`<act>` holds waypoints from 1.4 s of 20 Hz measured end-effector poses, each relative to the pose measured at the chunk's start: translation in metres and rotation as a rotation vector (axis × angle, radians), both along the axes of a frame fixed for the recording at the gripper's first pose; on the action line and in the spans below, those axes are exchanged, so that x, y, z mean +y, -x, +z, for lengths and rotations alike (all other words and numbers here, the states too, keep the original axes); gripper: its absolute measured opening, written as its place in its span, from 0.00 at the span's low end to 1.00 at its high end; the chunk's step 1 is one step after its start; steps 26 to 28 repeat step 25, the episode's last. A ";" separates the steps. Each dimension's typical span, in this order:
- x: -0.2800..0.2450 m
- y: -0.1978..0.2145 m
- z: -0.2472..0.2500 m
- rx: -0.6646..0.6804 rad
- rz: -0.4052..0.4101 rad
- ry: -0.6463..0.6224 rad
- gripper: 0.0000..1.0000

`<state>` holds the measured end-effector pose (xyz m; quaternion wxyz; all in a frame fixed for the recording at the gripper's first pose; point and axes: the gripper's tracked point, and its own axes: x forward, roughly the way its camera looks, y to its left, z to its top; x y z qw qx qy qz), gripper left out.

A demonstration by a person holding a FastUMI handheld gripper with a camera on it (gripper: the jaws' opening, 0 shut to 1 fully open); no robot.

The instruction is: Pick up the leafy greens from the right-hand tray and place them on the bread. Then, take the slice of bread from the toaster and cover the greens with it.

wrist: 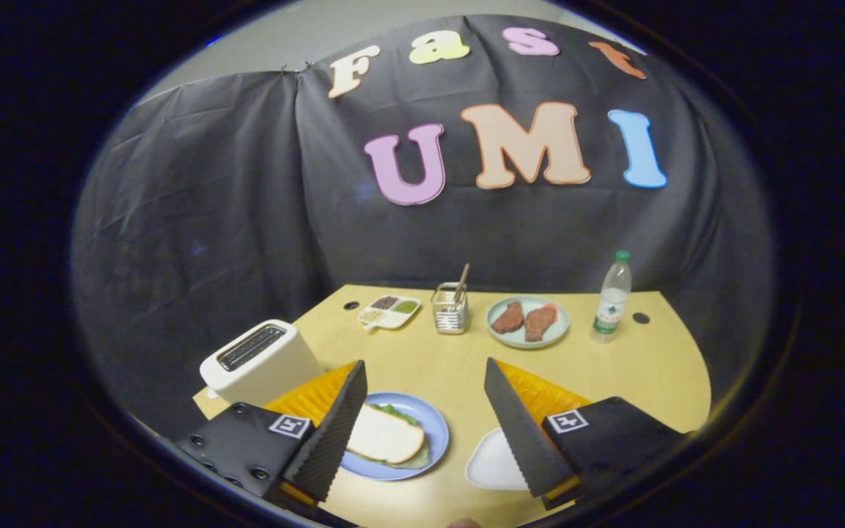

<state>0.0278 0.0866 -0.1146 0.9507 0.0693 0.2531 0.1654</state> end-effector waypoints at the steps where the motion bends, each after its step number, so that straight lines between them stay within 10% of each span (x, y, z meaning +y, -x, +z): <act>1: -0.008 0.001 0.012 -0.041 -0.022 0.016 1.00; 9: -0.061 0.021 0.110 -0.315 -0.184 0.025 1.00; 28: -0.126 0.020 0.175 -0.458 -0.298 0.091 1.00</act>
